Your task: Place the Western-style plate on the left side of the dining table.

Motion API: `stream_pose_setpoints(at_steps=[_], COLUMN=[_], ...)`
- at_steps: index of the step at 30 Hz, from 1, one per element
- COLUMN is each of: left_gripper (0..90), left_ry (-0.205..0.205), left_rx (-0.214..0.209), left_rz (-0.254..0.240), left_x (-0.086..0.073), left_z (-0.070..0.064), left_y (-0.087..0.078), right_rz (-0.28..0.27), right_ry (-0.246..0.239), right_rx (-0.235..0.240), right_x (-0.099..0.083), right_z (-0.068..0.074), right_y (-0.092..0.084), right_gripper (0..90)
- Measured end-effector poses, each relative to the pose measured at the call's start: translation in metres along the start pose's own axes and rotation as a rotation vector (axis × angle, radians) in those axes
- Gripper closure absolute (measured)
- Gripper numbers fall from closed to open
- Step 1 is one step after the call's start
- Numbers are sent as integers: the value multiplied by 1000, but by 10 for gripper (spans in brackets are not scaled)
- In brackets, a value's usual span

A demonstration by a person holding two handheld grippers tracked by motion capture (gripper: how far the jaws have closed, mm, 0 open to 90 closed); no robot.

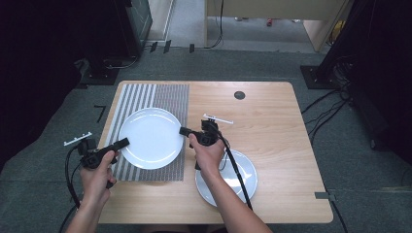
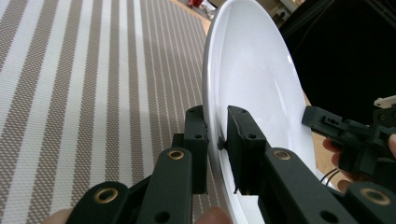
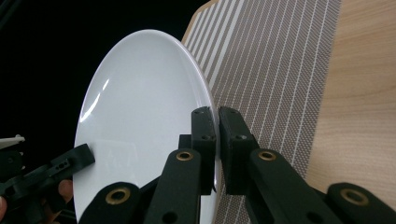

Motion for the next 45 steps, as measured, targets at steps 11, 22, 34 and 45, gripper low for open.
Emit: stream_pose_setpoints(at_steps=[11, 22, 34, 45], left_gripper=[791, 773, 784, 781], left_ry=[-42, -76, -132, -181], left_rx=[32, 76, 79, 118], left_rz=[10, 44, 42, 26], left_x=[10, 15, 25, 30], left_z=[22, 50, 59, 69], left_y=[22, 56, 74, 84], right_rz=[10, 1, -39, -60], right_ry=[40, 94, 141, 175], right_rx=[-35, -92, -136, -142], right_x=[7, 11, 18, 23], right_z=[-15, -41, -56, -61], right_y=[30, 61, 77, 89], right_gripper=[862, 862, 862, 863])
Point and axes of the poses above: each handheld gripper's, and its own axes: y roughly forward along the jaws, x roughly out of its top, z roughly to its left, the point moved 10 cm from there along y, roughly forward along the jaws, and after that the axes turned 9 degrees about x, right-handed, at the moved point
